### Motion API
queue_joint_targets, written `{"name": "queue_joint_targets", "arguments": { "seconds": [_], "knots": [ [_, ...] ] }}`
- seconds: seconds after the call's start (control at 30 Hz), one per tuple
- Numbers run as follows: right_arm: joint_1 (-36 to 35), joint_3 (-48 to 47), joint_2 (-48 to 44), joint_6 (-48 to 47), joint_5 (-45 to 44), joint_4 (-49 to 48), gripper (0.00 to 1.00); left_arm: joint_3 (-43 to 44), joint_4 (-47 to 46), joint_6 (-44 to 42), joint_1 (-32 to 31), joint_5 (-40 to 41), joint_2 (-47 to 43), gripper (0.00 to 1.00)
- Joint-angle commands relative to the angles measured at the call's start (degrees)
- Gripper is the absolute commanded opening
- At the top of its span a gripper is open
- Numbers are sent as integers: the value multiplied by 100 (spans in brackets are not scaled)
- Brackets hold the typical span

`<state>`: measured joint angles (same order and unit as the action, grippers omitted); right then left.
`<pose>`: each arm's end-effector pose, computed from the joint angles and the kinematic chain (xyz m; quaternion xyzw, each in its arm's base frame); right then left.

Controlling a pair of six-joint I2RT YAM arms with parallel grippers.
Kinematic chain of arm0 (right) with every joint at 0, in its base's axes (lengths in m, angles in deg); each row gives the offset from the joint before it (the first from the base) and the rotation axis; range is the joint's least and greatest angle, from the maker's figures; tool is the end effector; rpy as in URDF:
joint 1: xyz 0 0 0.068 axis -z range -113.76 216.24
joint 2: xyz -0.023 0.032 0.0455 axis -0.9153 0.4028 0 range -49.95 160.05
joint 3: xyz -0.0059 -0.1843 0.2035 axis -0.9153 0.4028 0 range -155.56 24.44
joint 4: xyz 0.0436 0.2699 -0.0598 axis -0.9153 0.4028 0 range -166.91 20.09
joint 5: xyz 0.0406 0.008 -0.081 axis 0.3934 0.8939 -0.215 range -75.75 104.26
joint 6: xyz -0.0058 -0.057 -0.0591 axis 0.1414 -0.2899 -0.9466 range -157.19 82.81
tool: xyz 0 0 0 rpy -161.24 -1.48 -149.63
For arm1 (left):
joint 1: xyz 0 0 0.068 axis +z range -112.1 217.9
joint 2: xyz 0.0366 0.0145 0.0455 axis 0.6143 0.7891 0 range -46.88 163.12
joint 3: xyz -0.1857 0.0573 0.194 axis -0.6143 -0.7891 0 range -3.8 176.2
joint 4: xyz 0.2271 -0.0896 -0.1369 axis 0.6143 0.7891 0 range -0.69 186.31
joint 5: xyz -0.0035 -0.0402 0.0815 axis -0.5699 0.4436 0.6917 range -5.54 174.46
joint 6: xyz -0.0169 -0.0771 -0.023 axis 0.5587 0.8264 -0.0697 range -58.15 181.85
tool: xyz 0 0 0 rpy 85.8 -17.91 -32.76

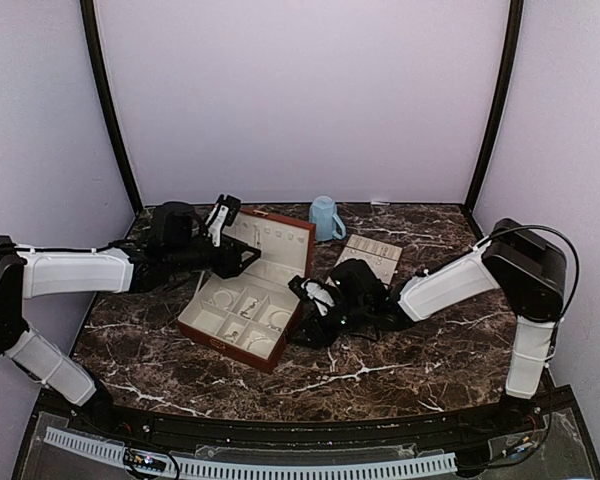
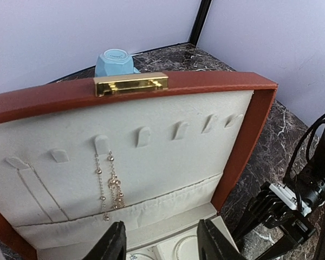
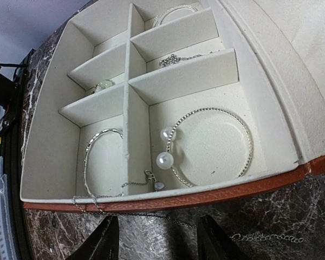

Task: Organize the mixed jewelry
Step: Move the jewelry box to the center of the board, then pick up the necklace from the center of the board.

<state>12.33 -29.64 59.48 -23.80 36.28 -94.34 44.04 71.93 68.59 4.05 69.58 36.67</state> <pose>0.2251 0.3544 0.0944 -0.3841 0.7983 0.3817 0.2636 0.3019 -0.2246 0.2269 0.2622 0.7637 -0.2998 0.5081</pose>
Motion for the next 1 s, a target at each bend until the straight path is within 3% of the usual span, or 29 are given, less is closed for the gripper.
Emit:
{"name": "queue_joint_targets", "arguments": {
  "seconds": [0.0, 0.3, 0.43, 0.77, 0.97],
  "knots": [
    [-187, -67, 41, -644, -435, 156, 50, -94, -19, -13, 73, 75, -225, 48],
    [-527, -212, 163, -910, -684, 245, 57, -151, -69, -38, 130, 101, -240, 48],
    [-596, -382, 305, -997, -844, 273, 55, -167, -120, 13, 142, 87, -219, 48],
    [-671, -673, 565, -1091, -1374, 399, 30, -189, -158, 16, 152, 123, -265, 48],
    [-673, -661, 549, -1061, -1595, 257, 0, -253, -176, 33, 172, 153, -331, 48]
  ]
}}
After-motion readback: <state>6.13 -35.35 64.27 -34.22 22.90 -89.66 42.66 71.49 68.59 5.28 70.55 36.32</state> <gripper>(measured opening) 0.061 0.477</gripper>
